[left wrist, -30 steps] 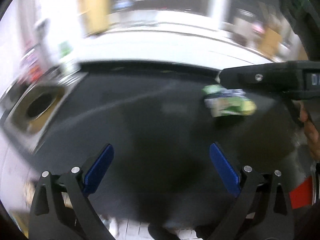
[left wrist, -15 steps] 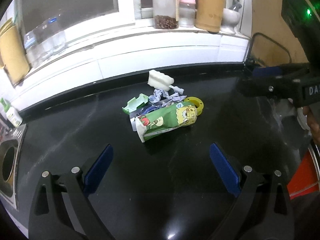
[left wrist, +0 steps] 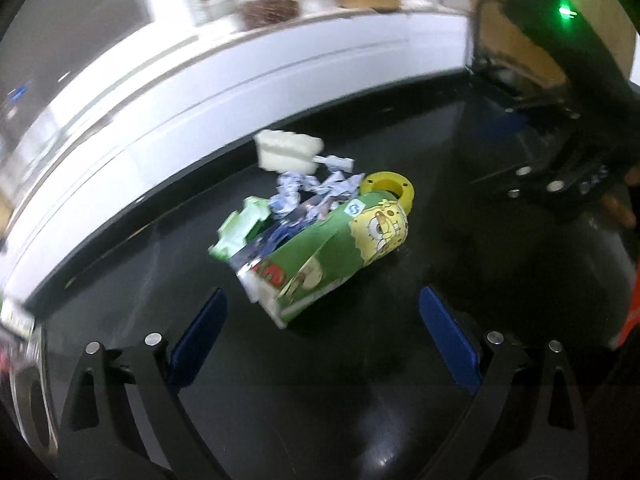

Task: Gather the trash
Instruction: 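Grasp the green SpongeBob pouch with the left tool while the right tool grasps the yellow tape roll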

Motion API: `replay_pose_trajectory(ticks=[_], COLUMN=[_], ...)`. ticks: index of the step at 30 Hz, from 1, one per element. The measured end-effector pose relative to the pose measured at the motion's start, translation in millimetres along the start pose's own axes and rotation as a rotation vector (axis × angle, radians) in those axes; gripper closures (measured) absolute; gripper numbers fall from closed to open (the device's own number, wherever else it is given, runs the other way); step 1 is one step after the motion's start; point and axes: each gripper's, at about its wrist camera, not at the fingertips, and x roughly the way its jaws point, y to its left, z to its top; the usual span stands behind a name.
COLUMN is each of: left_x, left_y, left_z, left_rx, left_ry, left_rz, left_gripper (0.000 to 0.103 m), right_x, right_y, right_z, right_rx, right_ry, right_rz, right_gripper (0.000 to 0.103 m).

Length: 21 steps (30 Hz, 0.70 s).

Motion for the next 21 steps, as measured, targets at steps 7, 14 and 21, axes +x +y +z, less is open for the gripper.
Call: replay_pose_trajectory(ticks=[7, 14, 21], left_x=[43, 67, 64], left_y=[-4, -6, 0], left_z=[2, 1, 6], left_rx=[0.096, 0.12, 0.092], left_ry=[0.055, 0.07, 0.087], left_rz=[-0.085, -0.117, -0.145], left_gripper=[0.017, 0.036, 0.077], right_x=[58, 94, 99], right_y=[-15, -10, -6], right_z=[12, 27, 43], right_rx=[-0.081, -0.18, -0.232], right_ry=[0.074, 0.094, 0.081], right_rz=[0.005, -0.018, -0.006], right_gripper=[0.013, 0.019, 0.048])
